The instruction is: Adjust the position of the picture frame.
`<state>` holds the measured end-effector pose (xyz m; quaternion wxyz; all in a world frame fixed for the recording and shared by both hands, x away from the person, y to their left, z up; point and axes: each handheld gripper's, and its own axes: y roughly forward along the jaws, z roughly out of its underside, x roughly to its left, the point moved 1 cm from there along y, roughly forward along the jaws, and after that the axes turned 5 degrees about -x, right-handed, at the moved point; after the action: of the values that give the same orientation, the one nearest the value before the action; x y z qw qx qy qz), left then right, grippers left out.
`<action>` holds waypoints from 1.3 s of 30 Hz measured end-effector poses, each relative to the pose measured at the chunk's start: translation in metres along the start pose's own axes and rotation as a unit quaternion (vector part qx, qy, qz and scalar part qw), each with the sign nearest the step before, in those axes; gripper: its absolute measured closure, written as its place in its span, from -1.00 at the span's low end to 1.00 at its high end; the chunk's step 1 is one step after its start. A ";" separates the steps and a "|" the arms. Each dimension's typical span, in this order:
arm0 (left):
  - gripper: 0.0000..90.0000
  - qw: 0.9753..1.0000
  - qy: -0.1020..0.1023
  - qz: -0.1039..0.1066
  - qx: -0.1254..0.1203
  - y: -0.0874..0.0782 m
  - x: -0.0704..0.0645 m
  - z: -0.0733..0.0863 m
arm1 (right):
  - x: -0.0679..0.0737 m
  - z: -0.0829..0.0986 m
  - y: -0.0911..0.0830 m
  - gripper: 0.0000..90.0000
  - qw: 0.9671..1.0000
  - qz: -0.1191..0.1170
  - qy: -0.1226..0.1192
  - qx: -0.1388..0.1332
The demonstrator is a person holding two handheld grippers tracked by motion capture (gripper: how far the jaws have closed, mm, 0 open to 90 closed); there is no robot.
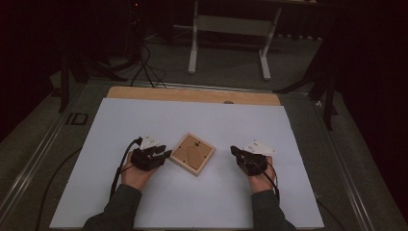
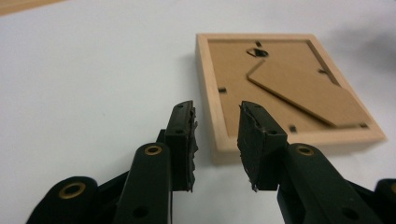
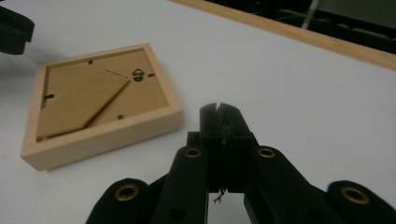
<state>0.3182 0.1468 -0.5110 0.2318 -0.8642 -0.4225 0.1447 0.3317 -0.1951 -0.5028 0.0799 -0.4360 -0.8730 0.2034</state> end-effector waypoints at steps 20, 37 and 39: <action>0.68 0.999 0.021 -0.006 0.036 0.006 -0.017 0.018 | 0.011 -0.013 0.062 0.99 0.999 -0.017 0.002 0.051; 0.99 0.997 0.034 -0.016 0.074 0.023 -0.024 0.020 | 0.007 -0.009 0.073 0.99 0.998 -0.017 0.005 0.068; 0.99 0.996 0.036 -0.019 0.074 0.023 -0.024 0.020 | 0.007 -0.008 0.075 0.99 0.997 -0.019 0.004 0.073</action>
<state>0.3102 0.1204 -0.5390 0.3133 -0.8413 -0.4178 0.1398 0.3845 -0.1468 -0.5272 0.1184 -0.4132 -0.8637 0.2633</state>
